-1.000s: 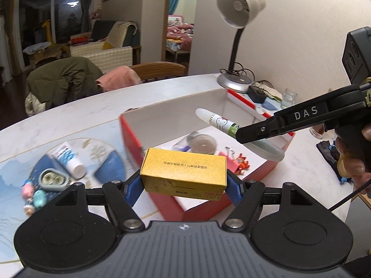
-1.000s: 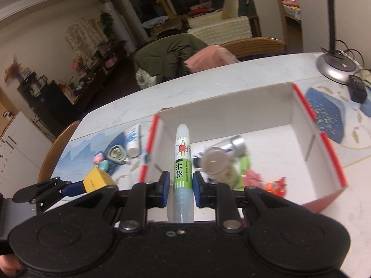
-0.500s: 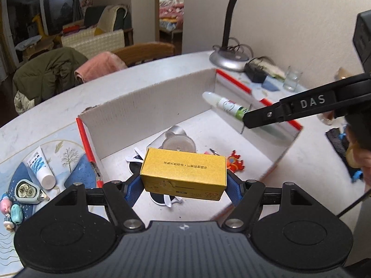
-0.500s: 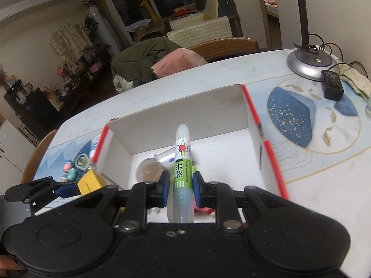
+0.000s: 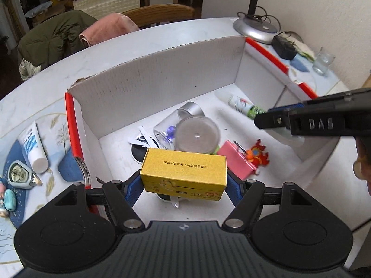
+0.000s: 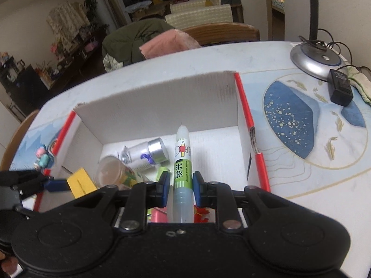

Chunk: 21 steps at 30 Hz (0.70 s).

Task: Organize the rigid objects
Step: 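Release the yellow box in the box while right gripper releases the glue stick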

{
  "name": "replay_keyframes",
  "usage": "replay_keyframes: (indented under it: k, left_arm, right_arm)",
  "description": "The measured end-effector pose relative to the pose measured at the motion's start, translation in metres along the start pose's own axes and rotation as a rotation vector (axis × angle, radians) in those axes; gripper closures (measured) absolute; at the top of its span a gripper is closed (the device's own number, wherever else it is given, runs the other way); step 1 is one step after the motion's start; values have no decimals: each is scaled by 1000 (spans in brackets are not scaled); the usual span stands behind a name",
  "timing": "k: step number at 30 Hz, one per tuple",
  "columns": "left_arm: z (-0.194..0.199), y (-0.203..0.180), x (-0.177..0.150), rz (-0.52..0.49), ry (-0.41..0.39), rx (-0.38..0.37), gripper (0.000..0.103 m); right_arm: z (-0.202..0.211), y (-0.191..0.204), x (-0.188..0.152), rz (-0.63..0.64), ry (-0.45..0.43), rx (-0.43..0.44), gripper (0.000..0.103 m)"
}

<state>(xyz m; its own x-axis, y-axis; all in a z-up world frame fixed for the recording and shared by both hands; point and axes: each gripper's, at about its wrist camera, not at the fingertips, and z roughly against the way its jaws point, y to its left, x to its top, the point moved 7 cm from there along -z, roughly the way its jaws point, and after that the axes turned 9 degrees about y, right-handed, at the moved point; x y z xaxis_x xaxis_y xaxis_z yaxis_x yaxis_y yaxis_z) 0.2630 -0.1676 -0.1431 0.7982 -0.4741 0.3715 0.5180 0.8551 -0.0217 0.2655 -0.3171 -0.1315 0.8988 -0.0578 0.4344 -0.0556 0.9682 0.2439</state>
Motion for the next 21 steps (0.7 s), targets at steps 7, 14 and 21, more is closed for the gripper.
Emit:
replay_keyframes:
  k: [7, 14, 21]
  left_arm:
    - [-10, -13, 8, -49, 40, 16, 31]
    - [-28, -20, 10, -54, 98, 12, 31]
    - [-40, -21, 12, -38, 170, 2, 31]
  right_arm:
    - [-13, 6, -9, 72, 42, -31, 83]
    - [-18, 3, -17, 95, 75, -53, 83]
    - [-17, 3, -20, 110, 82, -57, 83]
